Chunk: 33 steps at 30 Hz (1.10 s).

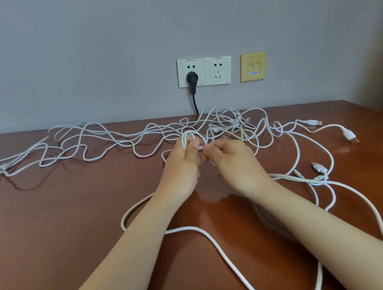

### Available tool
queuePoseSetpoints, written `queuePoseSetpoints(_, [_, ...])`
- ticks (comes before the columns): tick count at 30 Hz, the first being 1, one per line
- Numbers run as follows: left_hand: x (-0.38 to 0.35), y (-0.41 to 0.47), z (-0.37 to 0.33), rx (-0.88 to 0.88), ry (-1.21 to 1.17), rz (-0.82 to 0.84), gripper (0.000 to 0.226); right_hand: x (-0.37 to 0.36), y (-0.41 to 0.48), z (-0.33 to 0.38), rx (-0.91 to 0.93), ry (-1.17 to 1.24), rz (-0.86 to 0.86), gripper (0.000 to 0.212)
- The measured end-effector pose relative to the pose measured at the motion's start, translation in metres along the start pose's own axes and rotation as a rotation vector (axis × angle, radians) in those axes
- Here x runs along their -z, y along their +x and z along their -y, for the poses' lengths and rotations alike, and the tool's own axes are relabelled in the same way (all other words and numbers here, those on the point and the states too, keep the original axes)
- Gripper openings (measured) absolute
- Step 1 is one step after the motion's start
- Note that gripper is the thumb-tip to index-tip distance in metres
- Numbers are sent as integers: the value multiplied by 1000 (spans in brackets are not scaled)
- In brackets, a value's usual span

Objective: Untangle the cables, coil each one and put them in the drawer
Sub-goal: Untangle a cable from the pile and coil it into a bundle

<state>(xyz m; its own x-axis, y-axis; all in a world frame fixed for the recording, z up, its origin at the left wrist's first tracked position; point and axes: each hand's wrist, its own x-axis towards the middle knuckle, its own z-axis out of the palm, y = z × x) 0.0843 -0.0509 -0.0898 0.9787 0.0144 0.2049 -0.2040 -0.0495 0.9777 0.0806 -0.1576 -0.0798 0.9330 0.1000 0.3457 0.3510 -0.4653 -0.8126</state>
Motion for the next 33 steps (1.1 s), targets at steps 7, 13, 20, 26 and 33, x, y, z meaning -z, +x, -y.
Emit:
queuePoseSetpoints(7, [1,-2,5,-103,80,43,29,7,3,-1,-127,95,114,45])
queuePoseSetpoints(13, [-1,-5,3,-85,88,41,28,10,0,-1,-238,68,225,50])
queuePoseSetpoints(20, [-6,-7,-2,1,-39,-23,37,6,0,3,-180,32,240,51])
queuePoseSetpoints(26, [-2,-9,1,-195,352,-24,28,9,-2,3,-276,92,311,49])
queuePoseSetpoints(33, [-3,-4,-2,-70,285,-113,28,6,-2,3,-161,46,336,38])
